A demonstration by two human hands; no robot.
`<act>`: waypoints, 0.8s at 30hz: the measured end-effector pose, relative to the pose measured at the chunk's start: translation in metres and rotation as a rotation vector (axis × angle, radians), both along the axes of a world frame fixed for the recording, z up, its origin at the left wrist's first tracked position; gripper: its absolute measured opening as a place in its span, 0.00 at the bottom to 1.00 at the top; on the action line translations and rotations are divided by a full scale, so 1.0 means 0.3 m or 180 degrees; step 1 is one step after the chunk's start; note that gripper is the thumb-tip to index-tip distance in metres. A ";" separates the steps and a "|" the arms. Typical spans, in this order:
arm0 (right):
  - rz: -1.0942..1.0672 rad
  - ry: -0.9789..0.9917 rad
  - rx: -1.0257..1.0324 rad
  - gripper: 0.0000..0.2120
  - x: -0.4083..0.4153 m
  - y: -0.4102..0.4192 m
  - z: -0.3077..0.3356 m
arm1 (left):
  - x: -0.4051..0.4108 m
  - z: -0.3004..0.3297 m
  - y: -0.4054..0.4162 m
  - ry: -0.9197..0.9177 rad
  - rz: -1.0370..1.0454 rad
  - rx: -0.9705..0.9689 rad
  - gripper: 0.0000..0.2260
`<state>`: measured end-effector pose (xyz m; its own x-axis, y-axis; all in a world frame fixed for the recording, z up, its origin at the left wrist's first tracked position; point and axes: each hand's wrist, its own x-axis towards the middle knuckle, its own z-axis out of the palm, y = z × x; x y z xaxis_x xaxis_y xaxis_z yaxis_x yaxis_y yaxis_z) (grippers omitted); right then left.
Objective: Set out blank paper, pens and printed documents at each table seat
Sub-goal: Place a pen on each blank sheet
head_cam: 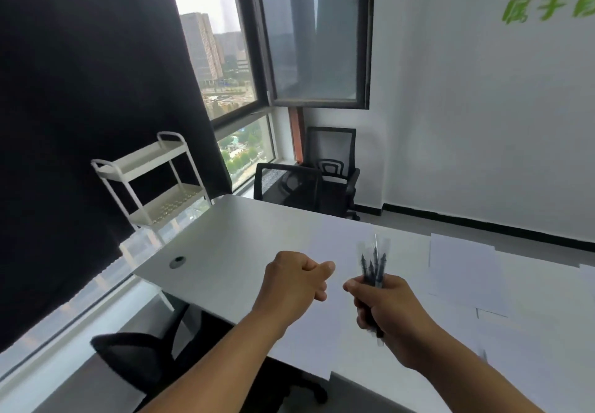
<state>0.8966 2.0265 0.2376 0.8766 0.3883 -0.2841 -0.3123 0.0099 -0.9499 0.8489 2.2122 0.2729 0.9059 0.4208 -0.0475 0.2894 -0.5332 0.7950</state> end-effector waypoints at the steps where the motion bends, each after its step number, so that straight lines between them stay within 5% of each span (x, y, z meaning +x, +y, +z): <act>1: -0.0019 0.0003 0.0038 0.10 -0.027 0.056 0.004 | -0.032 0.009 0.057 -0.0010 0.0009 -0.0027 0.19; 11: -0.0012 -0.0102 0.0067 0.09 -0.170 0.362 0.054 | -0.152 0.057 0.350 -0.0152 -0.0070 -0.0155 0.17; 24: -0.0214 0.0131 -0.0078 0.05 0.062 0.446 -0.085 | 0.149 -0.069 0.392 -0.0041 -0.0367 -0.0197 0.14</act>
<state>0.9151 2.1604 0.2121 0.8879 0.3213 -0.3292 -0.3505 0.0090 -0.9365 0.8936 2.3299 0.2523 0.9488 0.3104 -0.0583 0.2187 -0.5122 0.8306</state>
